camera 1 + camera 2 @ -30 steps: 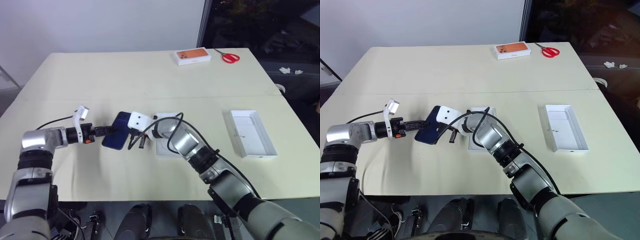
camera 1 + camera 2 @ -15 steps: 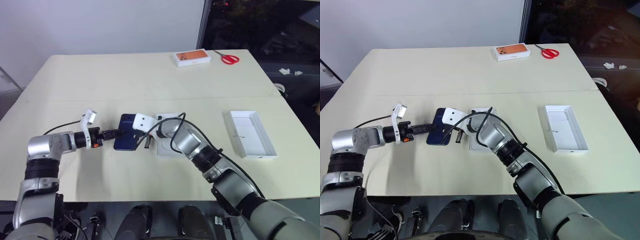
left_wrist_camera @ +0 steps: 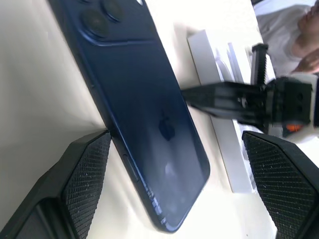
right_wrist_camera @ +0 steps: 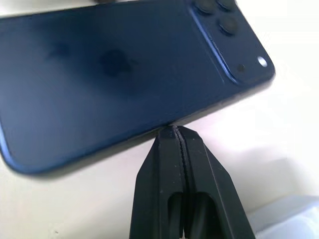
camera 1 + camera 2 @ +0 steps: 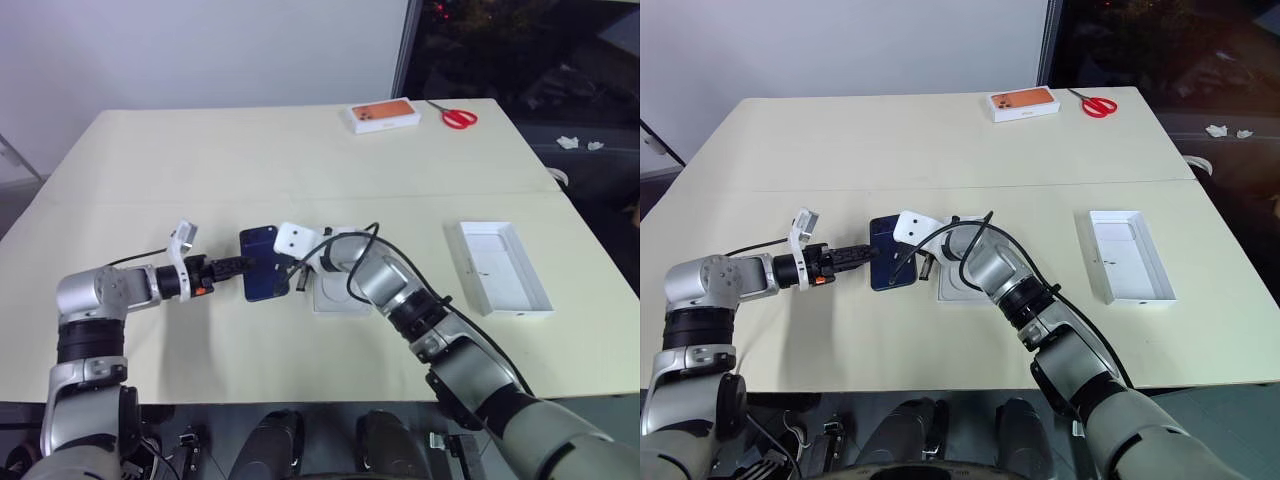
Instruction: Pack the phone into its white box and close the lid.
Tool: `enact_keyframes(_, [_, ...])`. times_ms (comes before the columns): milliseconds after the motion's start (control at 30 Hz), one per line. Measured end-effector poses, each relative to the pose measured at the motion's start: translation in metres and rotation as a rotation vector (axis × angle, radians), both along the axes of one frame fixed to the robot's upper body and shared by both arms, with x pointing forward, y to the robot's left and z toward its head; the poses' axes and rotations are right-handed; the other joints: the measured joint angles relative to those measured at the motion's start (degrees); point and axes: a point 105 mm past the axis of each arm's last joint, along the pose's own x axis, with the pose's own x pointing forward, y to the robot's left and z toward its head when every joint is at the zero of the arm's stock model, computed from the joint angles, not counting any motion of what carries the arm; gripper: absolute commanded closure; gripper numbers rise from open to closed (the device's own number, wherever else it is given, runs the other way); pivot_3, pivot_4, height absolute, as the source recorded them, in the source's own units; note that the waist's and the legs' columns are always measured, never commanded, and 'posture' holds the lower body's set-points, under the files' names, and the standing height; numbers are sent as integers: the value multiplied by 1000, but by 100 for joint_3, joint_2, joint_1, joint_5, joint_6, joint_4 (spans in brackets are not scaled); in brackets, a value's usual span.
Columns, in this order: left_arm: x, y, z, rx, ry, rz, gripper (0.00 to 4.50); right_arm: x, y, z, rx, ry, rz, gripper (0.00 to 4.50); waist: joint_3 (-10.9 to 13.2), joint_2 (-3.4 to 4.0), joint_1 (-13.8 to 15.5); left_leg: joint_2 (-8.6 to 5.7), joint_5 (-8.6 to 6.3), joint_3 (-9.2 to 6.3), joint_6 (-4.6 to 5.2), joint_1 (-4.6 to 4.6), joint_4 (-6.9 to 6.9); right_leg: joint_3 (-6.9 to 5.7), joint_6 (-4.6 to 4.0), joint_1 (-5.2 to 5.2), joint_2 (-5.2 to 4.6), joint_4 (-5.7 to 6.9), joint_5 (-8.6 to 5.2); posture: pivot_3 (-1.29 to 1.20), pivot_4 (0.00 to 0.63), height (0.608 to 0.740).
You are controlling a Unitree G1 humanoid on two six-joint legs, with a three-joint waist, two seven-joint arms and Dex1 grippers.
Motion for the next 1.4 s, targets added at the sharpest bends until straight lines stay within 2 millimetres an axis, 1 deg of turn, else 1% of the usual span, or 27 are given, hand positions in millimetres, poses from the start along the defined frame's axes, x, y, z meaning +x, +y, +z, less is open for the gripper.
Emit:
enact_keyframes(100, [10, -3, -1, 14, 45, 58, 74, 2, -3, 0, -10, -10, -13, 4466, -1, 0, 34, -1, 1, -8, -2, 5, 5, -6, 0, 10, 0, 1, 0, 0, 150, 740])
enact_keyframes(167, [15, -4, 0, 55, 52, 80, 74, 3, -4, -1, -10, -10, -17, 4466, -3, -1, 20, 1, 2, -9, -6, 21, 2, -5, 2, 25, 0, 1, -1, 0, 150, 740])
enact_keyframes(333, [15, -5, 2, 120, 47, 93, 74, 2, -2, -1, -7, -11, -7, 4466, -3, 0, -29, 11, 6, -8, -13, 28, -9, -2, 6, 21, 2, 2, -3, 0, 150, 740])
enact_keyframes(600, [14, -11, 6, 108, 68, 115, 74, 3, -3, -1, -2, -12, -8, 4466, -3, -1, -28, 10, 6, -8, -13, 27, -11, -2, 6, 21, 2, 0, -4, 0, 150, 740])
enact_keyframes(767, [15, -12, 4, 57, 97, 157, 74, 4, -4, -1, 0, -12, -17, 4466, -3, -1, -2, 10, 6, -9, -14, 27, -11, -5, 6, 23, 1, -2, -3, 0, 150, 740])
enact_keyframes(900, [17, -22, 6, -23, 108, 168, 74, 4, -4, 0, 1, -14, -14, 4466, -2, -4, 4, 7, 5, -9, -14, 23, -10, -9, 6, 22, 1, -6, -4, 0, 150, 740])
enact_keyframes(1033, [13, -32, 9, -24, 111, 134, 74, 3, -1, 1, 7, -18, -6, 4466, 3, -12, -28, 9, 6, -8, -15, 9, -11, -6, 6, 6, 1, -6, -3, 0, 150, 740])
enact_keyframes(1233, [12, -32, 9, 15, 107, 128, 74, 3, 1, 1, 11, -19, 0, 4466, 4, -14, -52, 11, 7, -6, -18, 6, -16, -4, 6, -2, 3, -6, -3, 0, 150, 740])
enact_keyframes(1333, [10, -30, 7, 3, 97, 131, 74, 2, 2, 1, 12, -20, 1, 4466, 5, -14, -54, 12, 7, -6, -19, 6, -19, -4, 6, -4, 3, -6, -3, 0, 150, 740])
enact_keyframes(1400, [9, -28, 6, -23, 92, 139, 624, 2, 2, 1, 12, -20, 2, 4500, 5, -14, -53, 13, 7, -5, -19, 6, -22, -3, 6, -5, 3, -7, -3, 0, 150, 740])
